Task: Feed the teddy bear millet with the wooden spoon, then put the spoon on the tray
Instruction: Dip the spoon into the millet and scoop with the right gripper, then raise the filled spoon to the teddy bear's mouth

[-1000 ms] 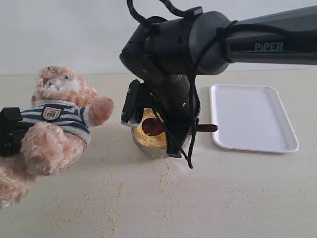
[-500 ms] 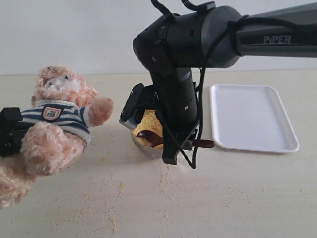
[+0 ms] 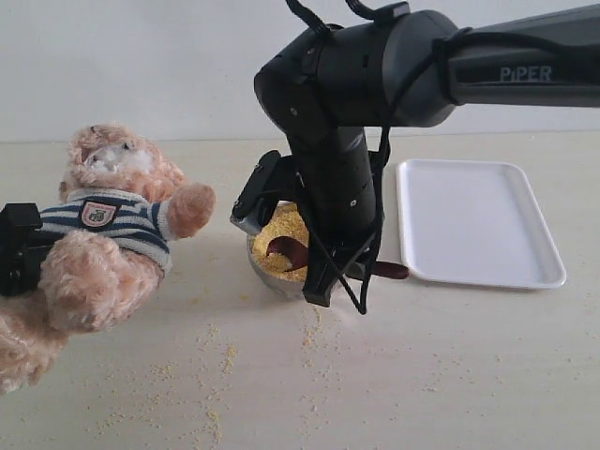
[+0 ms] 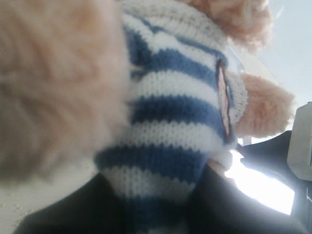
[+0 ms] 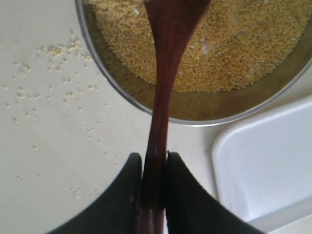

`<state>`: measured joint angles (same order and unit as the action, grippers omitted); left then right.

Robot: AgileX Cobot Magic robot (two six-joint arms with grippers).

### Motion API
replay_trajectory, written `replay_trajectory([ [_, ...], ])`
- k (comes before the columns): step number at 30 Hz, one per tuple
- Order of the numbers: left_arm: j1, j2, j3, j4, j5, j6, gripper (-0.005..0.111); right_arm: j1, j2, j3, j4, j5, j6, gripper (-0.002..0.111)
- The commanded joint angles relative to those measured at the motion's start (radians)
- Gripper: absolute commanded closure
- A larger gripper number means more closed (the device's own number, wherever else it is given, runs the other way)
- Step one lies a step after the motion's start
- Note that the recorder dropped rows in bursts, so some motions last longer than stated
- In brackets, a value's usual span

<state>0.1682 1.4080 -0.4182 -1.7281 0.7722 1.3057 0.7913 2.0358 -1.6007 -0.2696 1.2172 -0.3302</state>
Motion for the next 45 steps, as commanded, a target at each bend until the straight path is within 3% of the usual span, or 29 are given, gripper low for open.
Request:
replay_trajectory([
  [1, -0.003, -0.004, -0.001, -0.016, 0.016, 0.002, 0.102, -0.06, -0.014, -0.004, 0.081, 0.004, -0.001, 0.108],
  [10, -0.003, -0.004, -0.001, -0.016, 0.014, 0.006, 0.102, -0.144, -0.046, -0.004, 0.227, 0.004, -0.056, 0.108],
  [23, -0.003, -0.004, 0.095, -0.01, 0.016, 0.006, 0.102, -0.144, -0.193, -0.004, 0.32, 0.004, -0.071, 0.108],
  [33, -0.003, -0.004, 0.164, -0.016, 0.058, 0.014, 0.102, -0.144, -0.246, -0.004, 0.499, 0.004, -0.073, 0.108],
  [35, -0.02, -0.004, 0.164, -0.016, 0.081, 0.022, 0.102, -0.144, -0.246, -0.004, 0.514, 0.004, -0.078, 0.108],
  [40, -0.142, -0.004, 0.162, -0.016, 0.014, 0.03, 0.102, -0.106, -0.246, -0.004, 0.575, -0.016, -0.131, 0.108],
  [45, -0.154, -0.004, 0.15, -0.016, 0.008, 0.033, 0.102, -0.031, -0.246, -0.004, 0.512, -0.079, -0.149, 0.108],
])
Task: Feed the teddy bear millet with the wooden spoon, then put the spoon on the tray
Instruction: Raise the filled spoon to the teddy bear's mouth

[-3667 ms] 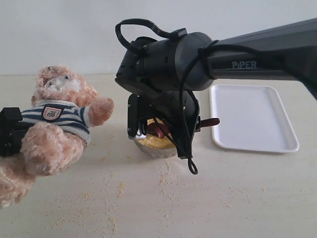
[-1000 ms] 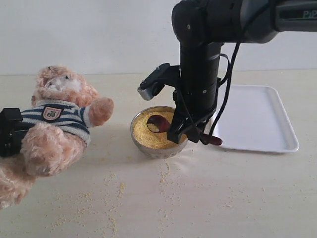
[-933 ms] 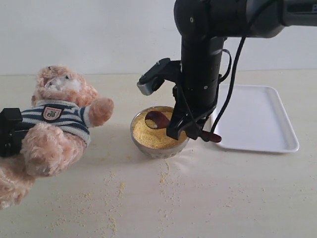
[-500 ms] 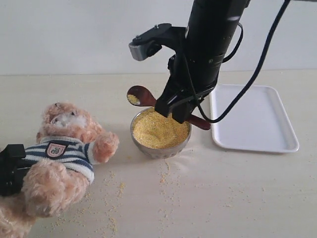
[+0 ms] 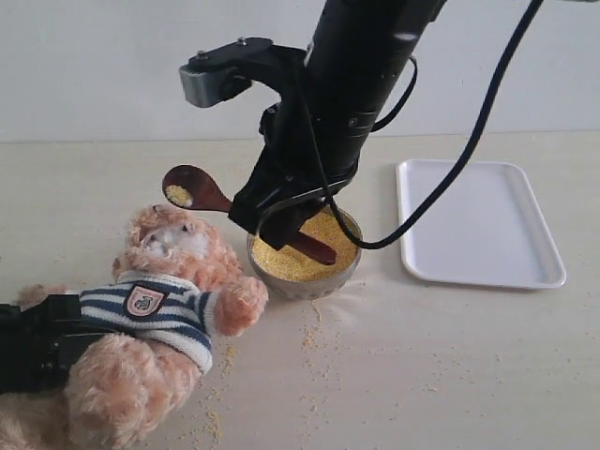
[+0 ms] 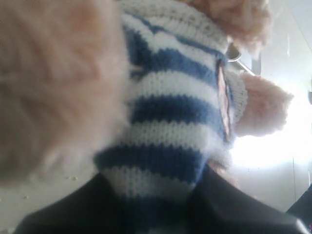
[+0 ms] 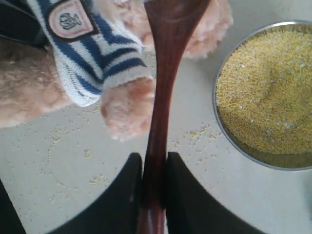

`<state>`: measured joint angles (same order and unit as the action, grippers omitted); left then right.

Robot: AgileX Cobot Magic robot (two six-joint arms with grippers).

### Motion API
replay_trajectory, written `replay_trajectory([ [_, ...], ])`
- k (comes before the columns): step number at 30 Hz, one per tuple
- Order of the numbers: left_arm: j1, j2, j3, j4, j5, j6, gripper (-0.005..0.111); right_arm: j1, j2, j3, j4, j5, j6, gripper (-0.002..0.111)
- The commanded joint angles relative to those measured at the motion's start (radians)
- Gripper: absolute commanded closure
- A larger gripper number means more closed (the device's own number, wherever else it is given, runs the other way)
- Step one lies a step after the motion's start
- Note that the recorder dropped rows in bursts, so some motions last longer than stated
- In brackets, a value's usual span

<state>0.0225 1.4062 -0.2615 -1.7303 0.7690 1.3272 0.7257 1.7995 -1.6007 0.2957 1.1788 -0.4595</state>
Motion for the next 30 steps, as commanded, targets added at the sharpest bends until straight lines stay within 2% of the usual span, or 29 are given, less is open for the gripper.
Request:
replay_trajectory([
  [1, -0.008, -0.002, -0.007, -0.014, 0.011, 0.011, 0.102, 0.045, -0.01, -0.004, -0.079, -0.052, -0.02, 0.108],
  [5, -0.008, -0.002, -0.007, -0.014, 0.011, 0.011, 0.102, 0.083, 0.023, -0.004, -0.123, -0.098, -0.02, 0.108],
  [15, -0.008, -0.002, -0.007, -0.014, 0.011, 0.011, 0.102, 0.083, 0.095, -0.004, -0.138, -0.114, -0.02, 0.108],
  [20, -0.008, -0.002, -0.007, -0.014, 0.011, 0.011, 0.102, 0.087, 0.095, -0.004, -0.205, -0.155, -0.022, 0.108],
  [27, -0.008, -0.002, -0.007, -0.014, 0.011, 0.011, 0.102, 0.149, 0.095, -0.004, -0.37, -0.16, -0.047, 0.108],
  [30, -0.008, -0.002, -0.007, -0.014, 0.011, 0.011, 0.102, 0.221, 0.095, -0.004, -0.57, -0.186, -0.008, 0.108],
])
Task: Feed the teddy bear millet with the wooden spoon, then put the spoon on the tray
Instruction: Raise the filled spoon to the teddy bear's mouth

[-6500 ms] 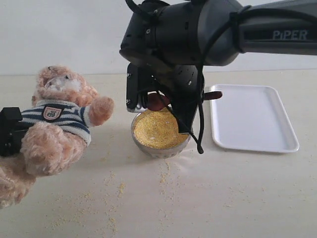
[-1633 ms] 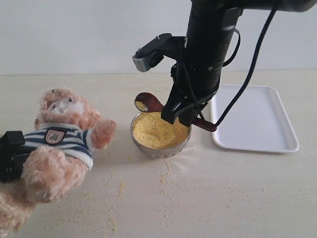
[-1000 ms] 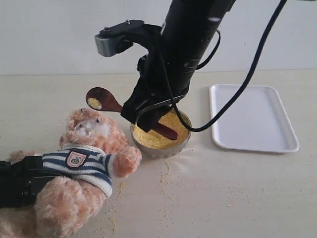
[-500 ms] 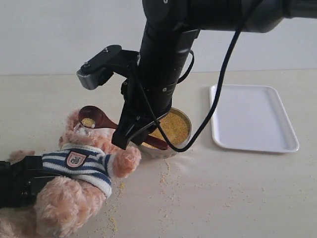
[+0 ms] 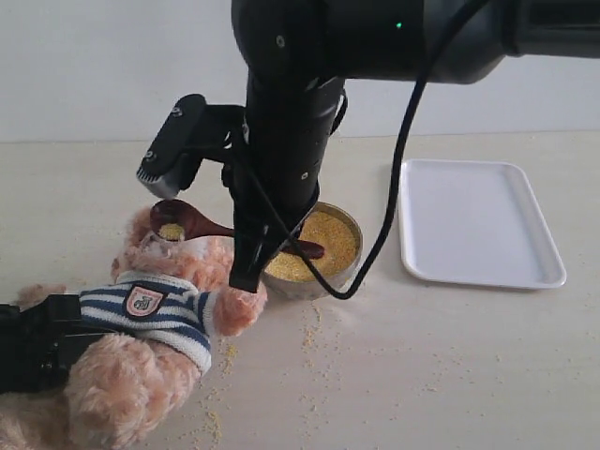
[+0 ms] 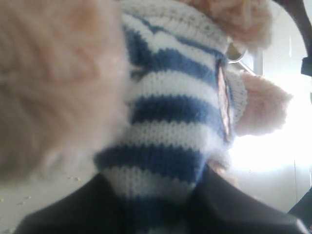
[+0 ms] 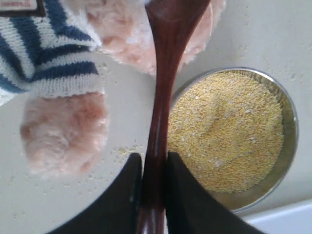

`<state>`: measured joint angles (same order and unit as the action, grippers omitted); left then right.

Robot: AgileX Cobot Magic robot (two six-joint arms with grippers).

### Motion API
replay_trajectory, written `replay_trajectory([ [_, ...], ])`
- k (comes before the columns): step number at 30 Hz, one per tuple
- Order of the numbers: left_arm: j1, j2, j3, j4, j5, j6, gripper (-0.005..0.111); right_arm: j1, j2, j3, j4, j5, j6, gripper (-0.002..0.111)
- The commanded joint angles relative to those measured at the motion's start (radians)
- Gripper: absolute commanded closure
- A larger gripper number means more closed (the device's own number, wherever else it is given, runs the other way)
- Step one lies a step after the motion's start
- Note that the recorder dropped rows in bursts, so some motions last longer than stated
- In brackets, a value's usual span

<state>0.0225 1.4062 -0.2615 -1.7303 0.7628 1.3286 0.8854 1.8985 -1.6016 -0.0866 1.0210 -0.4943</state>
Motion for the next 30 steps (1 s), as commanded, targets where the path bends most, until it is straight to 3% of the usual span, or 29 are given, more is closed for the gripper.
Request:
replay_trajectory([
  [1, -0.008, -0.002, -0.007, -0.014, 0.018, 0.01, 0.102, 0.075, -0.004, -0.003, -0.226, -0.03, 0.046, 0.108],
  [9, -0.008, -0.002, -0.006, -0.014, 0.021, 0.012, 0.102, 0.112, -0.004, -0.003, -0.368, 0.002, 0.096, 0.108],
  [30, -0.008, -0.002, -0.006, -0.014, 0.021, 0.014, 0.102, 0.112, -0.004, -0.003, -0.368, 0.008, 0.093, 0.108],
])
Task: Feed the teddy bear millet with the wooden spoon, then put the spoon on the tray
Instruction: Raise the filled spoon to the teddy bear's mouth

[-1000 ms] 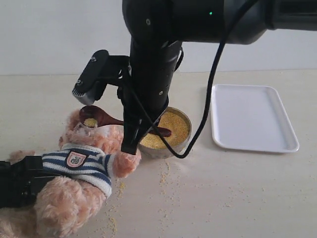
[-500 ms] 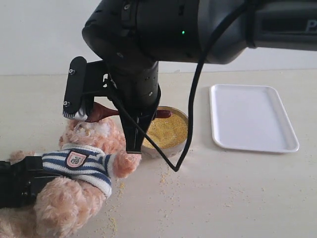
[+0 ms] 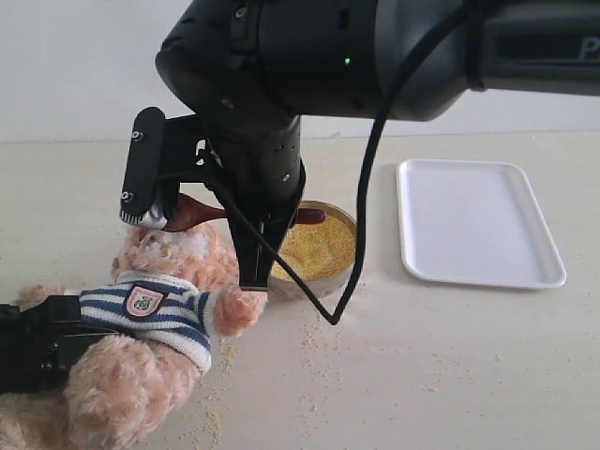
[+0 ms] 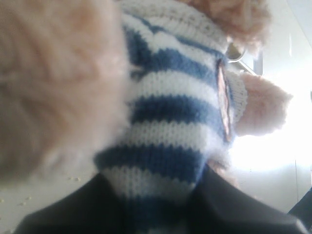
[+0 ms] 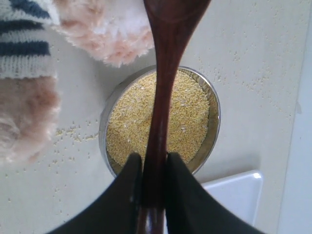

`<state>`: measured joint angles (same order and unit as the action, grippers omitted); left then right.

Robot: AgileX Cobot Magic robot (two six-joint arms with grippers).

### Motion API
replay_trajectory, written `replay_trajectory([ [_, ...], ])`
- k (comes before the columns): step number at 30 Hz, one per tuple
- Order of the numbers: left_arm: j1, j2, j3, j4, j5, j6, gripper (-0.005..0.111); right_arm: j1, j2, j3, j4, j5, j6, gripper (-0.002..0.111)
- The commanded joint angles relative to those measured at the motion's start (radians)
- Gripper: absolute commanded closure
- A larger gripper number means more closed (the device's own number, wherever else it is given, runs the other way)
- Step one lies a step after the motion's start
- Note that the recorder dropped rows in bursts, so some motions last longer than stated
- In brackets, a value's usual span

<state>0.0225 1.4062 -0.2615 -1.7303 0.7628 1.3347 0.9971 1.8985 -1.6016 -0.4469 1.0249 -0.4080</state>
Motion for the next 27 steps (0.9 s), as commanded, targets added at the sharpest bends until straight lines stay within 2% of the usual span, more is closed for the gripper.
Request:
replay_trajectory([
  [1, -0.008, -0.002, -0.006, -0.014, 0.021, 0.008, 0.102, 0.0, -0.006, -0.003, -0.009, 0.007, 0.014, 0.108],
  [6, -0.008, -0.002, -0.006, -0.014, 0.021, 0.008, 0.102, 0.004, -0.012, -0.003, -0.023, -0.002, -0.026, 0.108],
  [12, -0.008, -0.002, -0.006, -0.014, 0.021, 0.008, 0.102, 0.058, -0.012, -0.003, -0.174, 0.015, 0.011, 0.109],
  [16, -0.008, -0.002, -0.006, -0.014, 0.021, 0.01, 0.102, 0.085, -0.012, -0.003, -0.206, 0.018, 0.019, 0.109],
  [23, -0.008, -0.002, -0.006, -0.014, 0.021, 0.015, 0.102, 0.076, -0.021, -0.005, -0.241, 0.048, 0.082, 0.109],
  [27, -0.008, -0.002, -0.006, -0.014, 0.021, 0.015, 0.102, 0.013, -0.056, -0.005, -0.199, 0.009, 0.149, 0.109],
])
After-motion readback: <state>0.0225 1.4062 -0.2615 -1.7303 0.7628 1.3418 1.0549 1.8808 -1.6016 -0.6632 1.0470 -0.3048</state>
